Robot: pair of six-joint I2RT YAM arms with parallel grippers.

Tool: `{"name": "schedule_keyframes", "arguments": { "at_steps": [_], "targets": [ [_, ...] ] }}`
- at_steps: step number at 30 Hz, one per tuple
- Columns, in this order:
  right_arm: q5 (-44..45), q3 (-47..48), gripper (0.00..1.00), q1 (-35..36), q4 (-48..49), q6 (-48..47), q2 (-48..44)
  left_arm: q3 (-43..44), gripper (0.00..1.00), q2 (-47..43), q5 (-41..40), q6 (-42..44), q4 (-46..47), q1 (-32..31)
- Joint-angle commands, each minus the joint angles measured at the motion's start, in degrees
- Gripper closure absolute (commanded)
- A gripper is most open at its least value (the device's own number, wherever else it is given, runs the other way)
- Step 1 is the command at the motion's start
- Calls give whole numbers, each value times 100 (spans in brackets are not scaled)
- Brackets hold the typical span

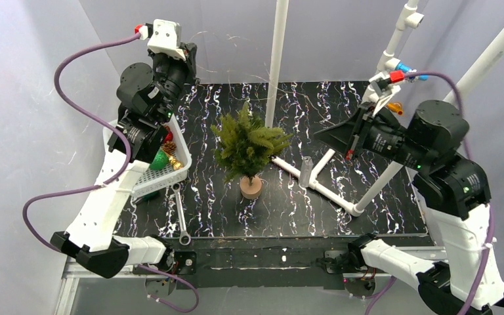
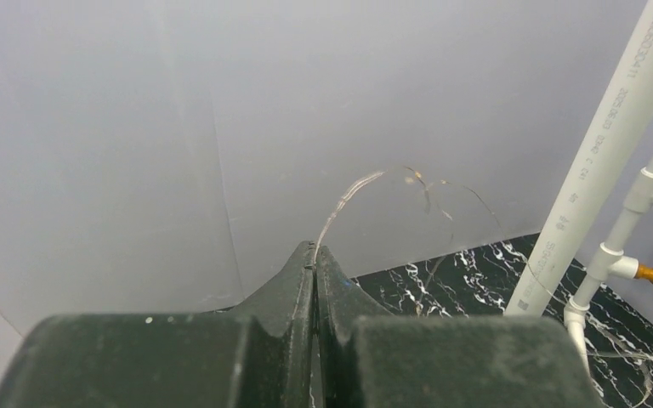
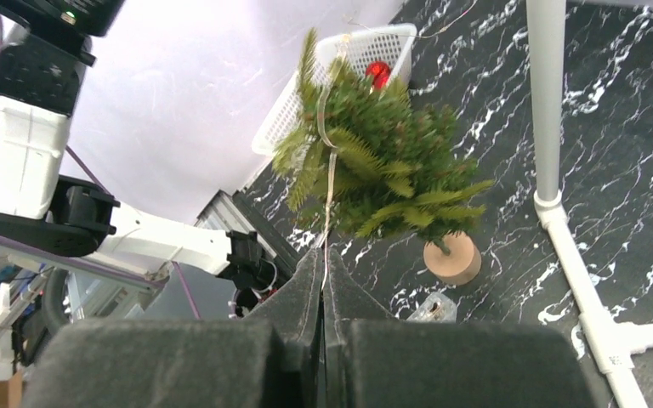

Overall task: Decorate the small christmas tree
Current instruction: Wrap the decoration item around the Christmas tree.

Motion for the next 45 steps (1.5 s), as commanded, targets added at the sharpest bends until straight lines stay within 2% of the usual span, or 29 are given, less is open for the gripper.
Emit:
{"name": "schedule_keyframes", "arguments": {
  "at_steps": [1, 11, 16, 25, 34, 45],
  "targets": [
    [148, 422, 99, -18, 215, -104, -186, 292, 100, -435, -17, 178, 738, -6],
    [-52, 545, 99, -17, 363, -105, -42, 308, 100, -608, -93, 1152, 993, -1],
    [-177, 650, 99, -13, 499, -55, 156, 193, 100, -543, -171, 1932, 1187, -2],
    [-263, 1131, 99, -16, 481, -49, 742, 226, 100, 258, -191, 3654, 1853, -4],
    [191, 1525, 99, -18, 25, -37, 1035, -9, 100, 861, -113, 4040, 2161, -1],
    [679, 1439, 99, -145, -552, -159, 1278, -324, 100, 1364, -581, 3813, 2217, 8]
  ]
}}
